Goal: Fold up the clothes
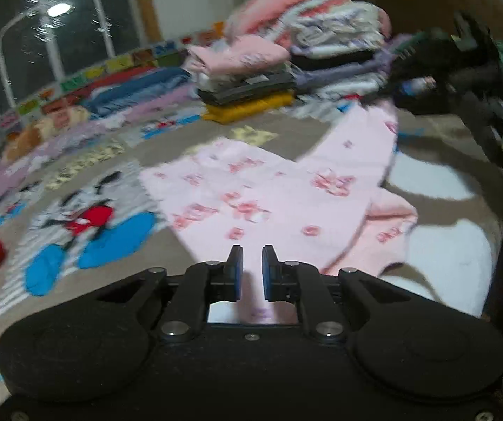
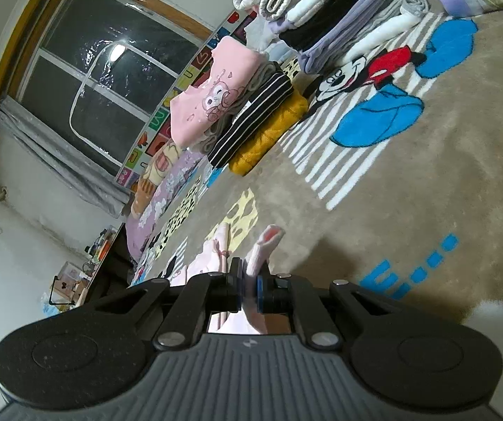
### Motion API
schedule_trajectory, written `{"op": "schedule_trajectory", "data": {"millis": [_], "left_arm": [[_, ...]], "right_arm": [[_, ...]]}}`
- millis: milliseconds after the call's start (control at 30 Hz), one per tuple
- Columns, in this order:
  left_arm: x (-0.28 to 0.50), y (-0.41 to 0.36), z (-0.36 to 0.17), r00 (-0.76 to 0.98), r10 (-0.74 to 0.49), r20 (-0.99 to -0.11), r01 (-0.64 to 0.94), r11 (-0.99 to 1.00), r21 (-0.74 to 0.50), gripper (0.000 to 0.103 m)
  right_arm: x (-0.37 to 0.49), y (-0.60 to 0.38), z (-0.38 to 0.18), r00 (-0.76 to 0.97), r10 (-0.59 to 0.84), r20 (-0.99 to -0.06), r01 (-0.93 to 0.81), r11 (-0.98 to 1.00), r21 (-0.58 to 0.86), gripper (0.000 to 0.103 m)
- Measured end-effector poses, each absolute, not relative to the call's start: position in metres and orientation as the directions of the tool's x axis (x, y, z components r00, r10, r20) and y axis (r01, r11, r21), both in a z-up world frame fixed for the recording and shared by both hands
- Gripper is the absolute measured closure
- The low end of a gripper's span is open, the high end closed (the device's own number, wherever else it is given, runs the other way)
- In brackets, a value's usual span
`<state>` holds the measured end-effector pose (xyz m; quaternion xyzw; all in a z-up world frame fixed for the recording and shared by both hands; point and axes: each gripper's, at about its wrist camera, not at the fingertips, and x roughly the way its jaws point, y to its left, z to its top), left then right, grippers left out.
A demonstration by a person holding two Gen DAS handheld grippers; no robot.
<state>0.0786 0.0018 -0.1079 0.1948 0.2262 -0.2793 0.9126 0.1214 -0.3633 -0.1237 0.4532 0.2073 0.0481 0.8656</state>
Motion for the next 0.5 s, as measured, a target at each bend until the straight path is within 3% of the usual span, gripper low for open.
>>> {"op": "schedule_trajectory", "data": {"millis": [67, 133, 233, 367, 433, 500], "left_arm": [[0.084, -0.007, -0.121, 0.681, -0.425, -0.596, 0.647, 0.731, 0.217, 0.083], [0.083, -0.008, -0.121, 0.688, -0.43, -0.584, 0.651, 0.721, 0.237, 0.083], [0.084, 0.001, -0.108, 0.691, -0.459, -0.559, 0.641, 0.746, 0.18, 0.063], [0.077, 0.008, -0.1, 0.662, -0.542, -0.518, 0.677, 0.728, 0.105, 0.058], [0.076, 0.01, -0.1, 0.635, -0.581, -0.509, 0.699, 0.712, 0.059, 0.048], [0.077, 0.007, -0.106, 0.606, -0.597, -0.525, 0.717, 0.696, 0.036, 0.048]], "right_arm": [[0.122, -0.363, -0.121, 0.908, 0.272, -0.319, 0.105, 0.59, 0.801, 0.094], [0.124, -0.362, -0.117, 0.907, 0.274, -0.319, 0.1, 0.596, 0.797, 0.094], [0.126, -0.359, -0.107, 0.907, 0.277, -0.317, 0.091, 0.606, 0.79, 0.094], [0.13, -0.355, -0.09, 0.905, 0.291, -0.311, 0.069, 0.621, 0.781, 0.094], [0.134, -0.351, -0.081, 0.902, 0.301, -0.309, 0.057, 0.627, 0.777, 0.094], [0.139, -0.346, -0.07, 0.898, 0.31, -0.312, 0.045, 0.641, 0.766, 0.094]]}}
